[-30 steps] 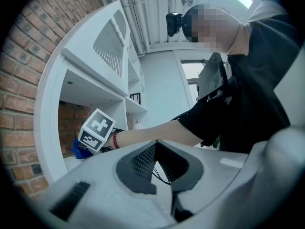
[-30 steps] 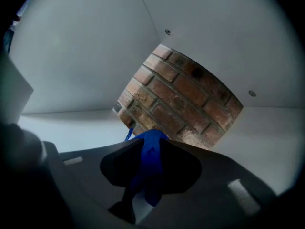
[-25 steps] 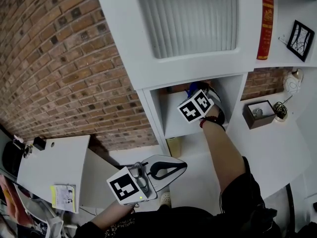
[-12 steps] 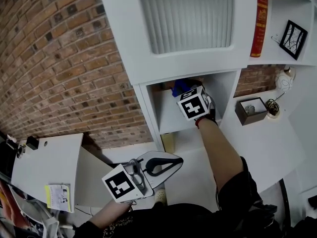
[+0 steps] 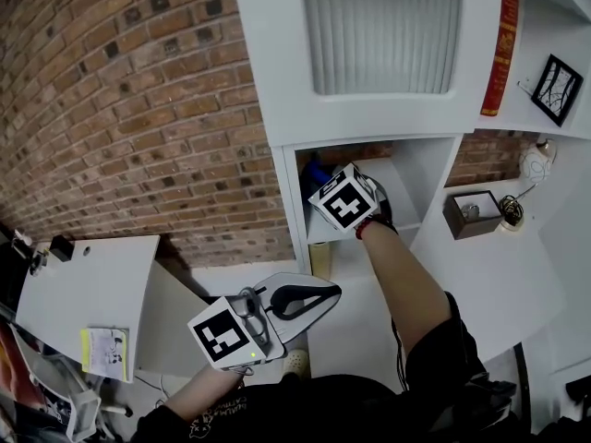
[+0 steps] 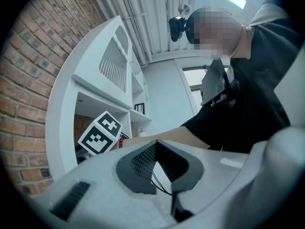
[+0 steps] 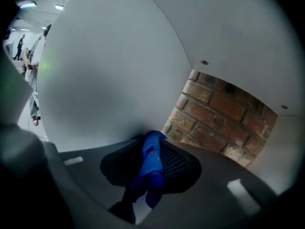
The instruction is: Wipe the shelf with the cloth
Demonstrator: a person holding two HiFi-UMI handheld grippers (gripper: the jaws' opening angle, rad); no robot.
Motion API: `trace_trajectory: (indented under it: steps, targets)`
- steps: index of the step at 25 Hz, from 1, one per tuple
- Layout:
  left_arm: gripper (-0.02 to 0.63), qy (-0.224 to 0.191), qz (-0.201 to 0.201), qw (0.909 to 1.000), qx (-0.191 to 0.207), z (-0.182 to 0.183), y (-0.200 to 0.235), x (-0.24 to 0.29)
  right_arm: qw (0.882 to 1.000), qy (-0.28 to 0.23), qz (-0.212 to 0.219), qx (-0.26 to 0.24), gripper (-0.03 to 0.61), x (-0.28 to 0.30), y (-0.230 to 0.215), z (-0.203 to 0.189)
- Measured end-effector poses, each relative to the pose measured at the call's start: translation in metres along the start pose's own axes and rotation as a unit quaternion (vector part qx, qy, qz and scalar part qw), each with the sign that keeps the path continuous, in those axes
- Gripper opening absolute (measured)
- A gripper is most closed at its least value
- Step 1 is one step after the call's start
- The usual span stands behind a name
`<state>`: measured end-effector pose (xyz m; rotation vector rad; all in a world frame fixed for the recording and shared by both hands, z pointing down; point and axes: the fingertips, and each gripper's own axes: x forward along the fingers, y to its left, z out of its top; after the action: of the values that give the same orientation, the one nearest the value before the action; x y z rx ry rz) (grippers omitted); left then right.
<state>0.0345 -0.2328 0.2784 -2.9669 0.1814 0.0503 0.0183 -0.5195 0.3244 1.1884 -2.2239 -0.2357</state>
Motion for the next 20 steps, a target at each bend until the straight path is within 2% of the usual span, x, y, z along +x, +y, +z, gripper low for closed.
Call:
trace_trajectory:
  steps: [3,11,15,20]
  targets:
    - [0.003,-0.004,-0.001,1.0,0.008,0.003,-0.003,-0.001,1.0,0.022,-0.015,-0.003,0.109,0.001,-0.005,-0.011]
    - [0.003,-0.006,-0.009,0.9999,0.01,0.006,-0.01,-0.003,0.99,0.093,-0.102,0.016,0.11,-0.018,-0.051,-0.055]
    - [0.003,-0.009,-0.017,0.9998,0.01,0.008,-0.015,-0.003,0.978,0.128,-0.155,0.049,0.112,-0.034,-0.078,-0.08]
    - [0.003,-0.017,-0.02,0.9996,0.013,0.014,-0.018,-0.004,0.956,0.159,-0.219,0.113,0.112,-0.056,-0.102,-0.101]
